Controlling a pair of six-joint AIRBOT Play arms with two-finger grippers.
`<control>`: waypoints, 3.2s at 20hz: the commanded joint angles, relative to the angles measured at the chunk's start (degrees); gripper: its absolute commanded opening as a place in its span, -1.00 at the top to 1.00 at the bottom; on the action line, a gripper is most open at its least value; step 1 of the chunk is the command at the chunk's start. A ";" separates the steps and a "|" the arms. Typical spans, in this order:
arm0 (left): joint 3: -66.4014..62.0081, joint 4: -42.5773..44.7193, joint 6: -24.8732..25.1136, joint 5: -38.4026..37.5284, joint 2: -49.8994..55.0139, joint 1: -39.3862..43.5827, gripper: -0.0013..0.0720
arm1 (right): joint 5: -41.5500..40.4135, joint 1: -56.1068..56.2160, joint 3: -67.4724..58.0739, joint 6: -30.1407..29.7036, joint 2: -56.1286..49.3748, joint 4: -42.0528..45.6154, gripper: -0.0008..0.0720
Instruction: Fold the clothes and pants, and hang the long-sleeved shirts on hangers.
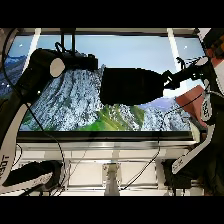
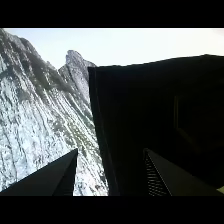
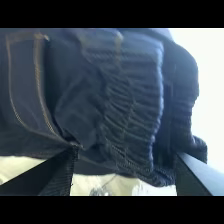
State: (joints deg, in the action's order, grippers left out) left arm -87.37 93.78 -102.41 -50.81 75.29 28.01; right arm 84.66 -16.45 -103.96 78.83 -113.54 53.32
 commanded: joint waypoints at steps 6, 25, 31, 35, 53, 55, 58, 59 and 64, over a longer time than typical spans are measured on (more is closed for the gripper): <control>0.00 0.04 0.00 -2.40 0.00 0.00 -0.32 | -0.31 -3.65 -1.75 1.49 -2.43 -0.31 -0.75; 0.02 0.02 0.00 -2.40 0.00 0.02 -0.33 | 3.13 -6.93 -1.68 0.81 -7.58 -7.50 -0.71; 0.02 0.02 0.00 -2.40 0.00 0.02 -0.33 | 3.23 -2.10 -1.68 1.03 -10.25 -7.43 -0.71; 0.02 0.02 0.00 -2.40 0.00 0.02 -0.33 | 2.80 0.72 -1.70 1.03 -10.93 -7.45 -0.71; 0.02 0.04 0.00 -2.34 0.00 0.00 -0.33 | 4.07 -5.70 -6.97 8.24 0.87 -8.28 0.89; 0.02 0.04 0.00 -2.34 0.00 0.00 -0.33 | 6.34 -7.93 -14.19 11.82 1.84 -8.28 0.89; 0.02 0.09 0.00 -2.32 0.00 -0.02 -0.33 | 8.66 -11.76 -17.66 15.72 4.96 -8.79 0.89; 0.02 0.28 0.00 -2.32 0.00 -0.02 -0.33 | 9.44 -13.16 -17.35 16.06 6.56 -8.76 0.89; 0.02 0.94 0.00 -2.19 0.00 -0.09 -0.33 | 13.14 -21.20 -17.33 16.79 12.70 -9.14 0.89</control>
State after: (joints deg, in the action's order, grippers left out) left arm -87.37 94.41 -102.41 -53.08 75.29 27.99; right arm 95.37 -33.19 -120.77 94.32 -104.16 44.47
